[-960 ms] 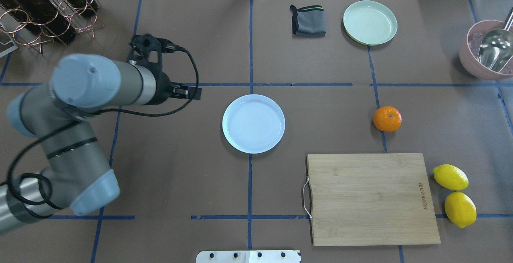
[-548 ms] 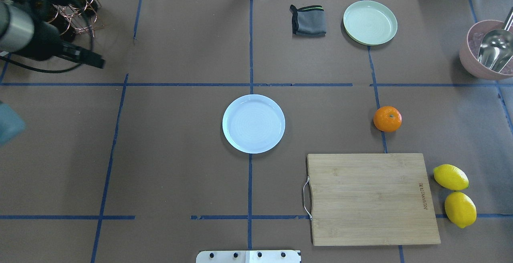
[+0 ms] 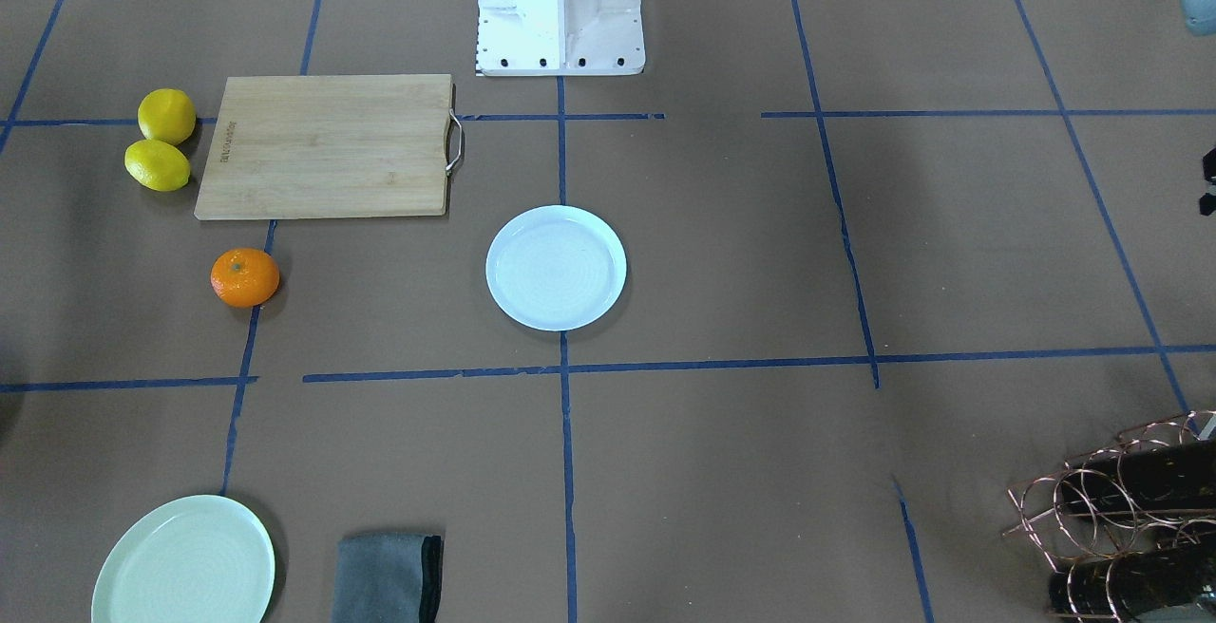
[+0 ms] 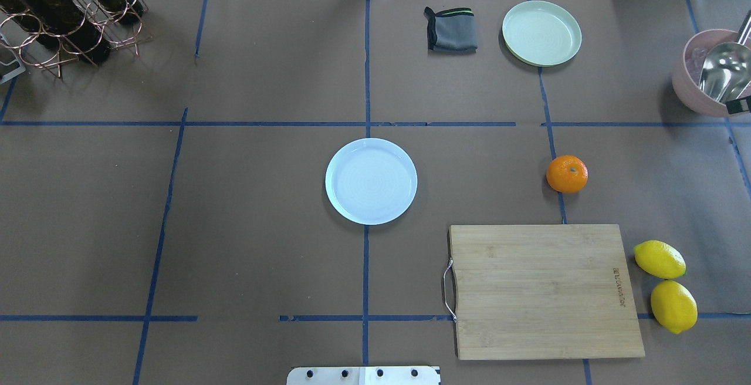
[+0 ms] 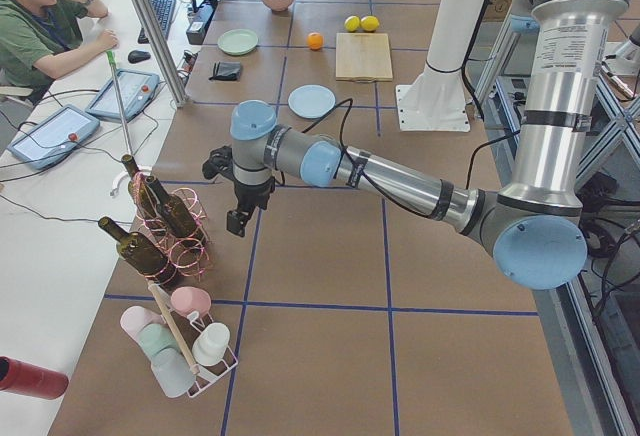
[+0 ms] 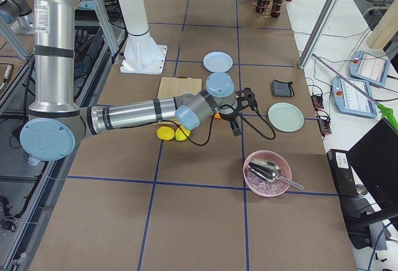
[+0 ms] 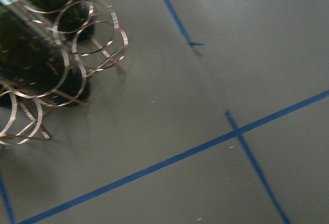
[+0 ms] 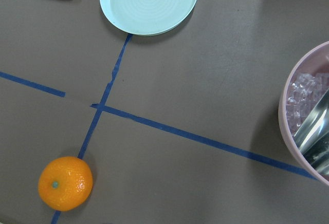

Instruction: Pick orange to plate

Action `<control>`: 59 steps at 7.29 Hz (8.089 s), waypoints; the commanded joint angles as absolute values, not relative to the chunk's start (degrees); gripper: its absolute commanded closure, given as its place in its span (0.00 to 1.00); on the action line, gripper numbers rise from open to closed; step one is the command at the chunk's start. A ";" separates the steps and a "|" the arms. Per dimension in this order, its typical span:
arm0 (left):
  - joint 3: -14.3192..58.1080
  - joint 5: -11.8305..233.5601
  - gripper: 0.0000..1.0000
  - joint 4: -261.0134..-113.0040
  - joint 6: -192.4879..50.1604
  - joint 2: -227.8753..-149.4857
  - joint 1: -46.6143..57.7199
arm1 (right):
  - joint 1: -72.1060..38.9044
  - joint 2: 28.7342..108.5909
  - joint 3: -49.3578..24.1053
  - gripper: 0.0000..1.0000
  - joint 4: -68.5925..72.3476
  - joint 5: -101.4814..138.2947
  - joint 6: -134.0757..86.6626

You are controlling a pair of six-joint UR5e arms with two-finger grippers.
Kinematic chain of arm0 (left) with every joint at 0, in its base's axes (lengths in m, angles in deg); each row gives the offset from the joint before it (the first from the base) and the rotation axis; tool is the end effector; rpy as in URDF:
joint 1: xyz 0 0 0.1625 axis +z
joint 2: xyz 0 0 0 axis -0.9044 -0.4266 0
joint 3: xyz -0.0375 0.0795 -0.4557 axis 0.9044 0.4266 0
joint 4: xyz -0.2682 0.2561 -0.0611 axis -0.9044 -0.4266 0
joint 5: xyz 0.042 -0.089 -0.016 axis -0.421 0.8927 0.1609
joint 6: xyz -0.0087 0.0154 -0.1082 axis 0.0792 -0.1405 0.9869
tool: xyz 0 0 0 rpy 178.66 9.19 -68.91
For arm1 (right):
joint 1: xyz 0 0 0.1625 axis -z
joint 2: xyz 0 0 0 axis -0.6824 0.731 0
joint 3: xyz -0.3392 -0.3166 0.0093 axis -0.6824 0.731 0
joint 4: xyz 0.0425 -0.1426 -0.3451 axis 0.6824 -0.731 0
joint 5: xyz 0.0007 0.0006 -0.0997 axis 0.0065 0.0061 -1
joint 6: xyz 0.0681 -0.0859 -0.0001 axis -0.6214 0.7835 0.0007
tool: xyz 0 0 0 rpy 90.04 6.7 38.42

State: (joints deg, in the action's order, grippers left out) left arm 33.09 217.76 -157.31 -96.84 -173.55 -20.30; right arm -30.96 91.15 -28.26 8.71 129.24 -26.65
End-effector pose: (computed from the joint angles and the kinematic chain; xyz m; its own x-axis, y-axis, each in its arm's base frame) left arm -0.0226 -0.4934 0.5855 0.7383 0.3894 -0.5507 -0.2283 0.9126 0.3392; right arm -0.0679 -0.4444 0.5325 0.6208 -0.3019 0.7235 0.0165 0.9277 0.3729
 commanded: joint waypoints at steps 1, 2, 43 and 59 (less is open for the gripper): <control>30.59 218.88 0.00 -149.31 -106.76 -169.03 -26.46 | -24.42 89.91 -30.28 0.00 4.97 123.47 -32.20; 30.85 221.14 0.00 -149.65 -110.03 -166.39 -29.27 | -18.38 89.65 -29.94 0.00 5.67 118.57 -38.26; 29.12 221.69 0.00 -149.74 -109.89 -166.18 -29.21 | -12.90 59.54 -22.10 0.00 -14.19 117.94 -42.01; 30.50 226.70 0.00 -149.57 -109.63 -165.66 -29.38 | -46.18 96.50 -20.62 0.00 -13.49 125.46 -3.25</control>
